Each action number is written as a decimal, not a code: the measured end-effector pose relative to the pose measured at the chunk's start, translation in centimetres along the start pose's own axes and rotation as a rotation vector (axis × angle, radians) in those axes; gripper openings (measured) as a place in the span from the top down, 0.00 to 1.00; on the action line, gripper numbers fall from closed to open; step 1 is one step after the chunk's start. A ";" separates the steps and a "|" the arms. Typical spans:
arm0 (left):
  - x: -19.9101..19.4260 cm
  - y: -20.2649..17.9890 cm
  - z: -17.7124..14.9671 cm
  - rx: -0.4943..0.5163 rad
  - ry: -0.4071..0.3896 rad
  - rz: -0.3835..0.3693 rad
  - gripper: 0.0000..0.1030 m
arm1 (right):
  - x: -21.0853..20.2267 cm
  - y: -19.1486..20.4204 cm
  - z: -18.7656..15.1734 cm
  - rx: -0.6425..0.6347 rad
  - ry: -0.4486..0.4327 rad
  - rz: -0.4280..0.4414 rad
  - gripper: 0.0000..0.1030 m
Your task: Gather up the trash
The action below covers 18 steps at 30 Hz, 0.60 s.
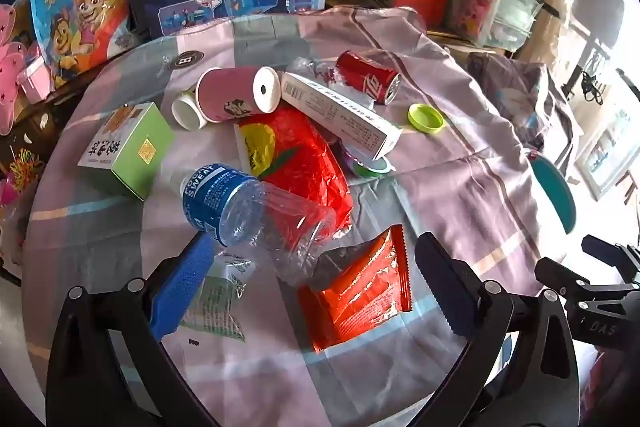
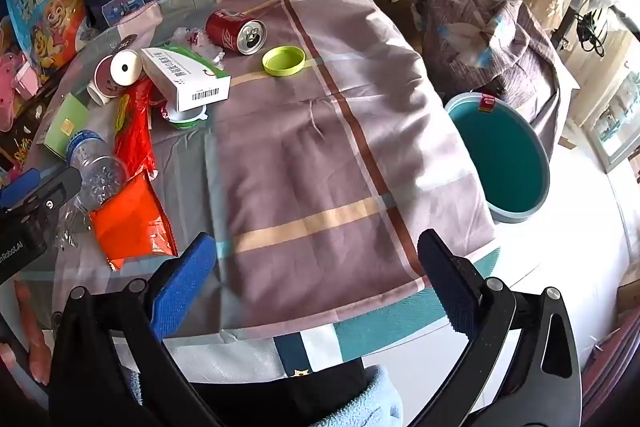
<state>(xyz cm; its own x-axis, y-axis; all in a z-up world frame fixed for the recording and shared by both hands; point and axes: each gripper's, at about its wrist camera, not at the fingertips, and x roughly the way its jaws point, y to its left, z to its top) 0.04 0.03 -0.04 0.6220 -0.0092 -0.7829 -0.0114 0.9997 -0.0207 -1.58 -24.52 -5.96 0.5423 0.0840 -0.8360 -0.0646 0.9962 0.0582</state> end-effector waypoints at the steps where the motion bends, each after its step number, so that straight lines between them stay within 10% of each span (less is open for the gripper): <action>1: 0.0 0.0 0.0 0.001 0.002 0.001 0.03 | -0.1 0.0 0.0 -0.002 -0.001 0.002 0.06; 18: -1.1 0.3 0.3 -0.010 -0.017 -0.014 0.03 | -0.9 -1.0 0.6 0.008 -0.014 -0.037 0.06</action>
<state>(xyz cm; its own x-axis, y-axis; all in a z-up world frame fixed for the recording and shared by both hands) -0.43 0.34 1.00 0.6354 -0.0227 -0.7718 -0.0106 0.9992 -0.0382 -1.52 -25.58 -4.99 0.5558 0.0477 -0.8300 -0.0375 0.9988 0.0323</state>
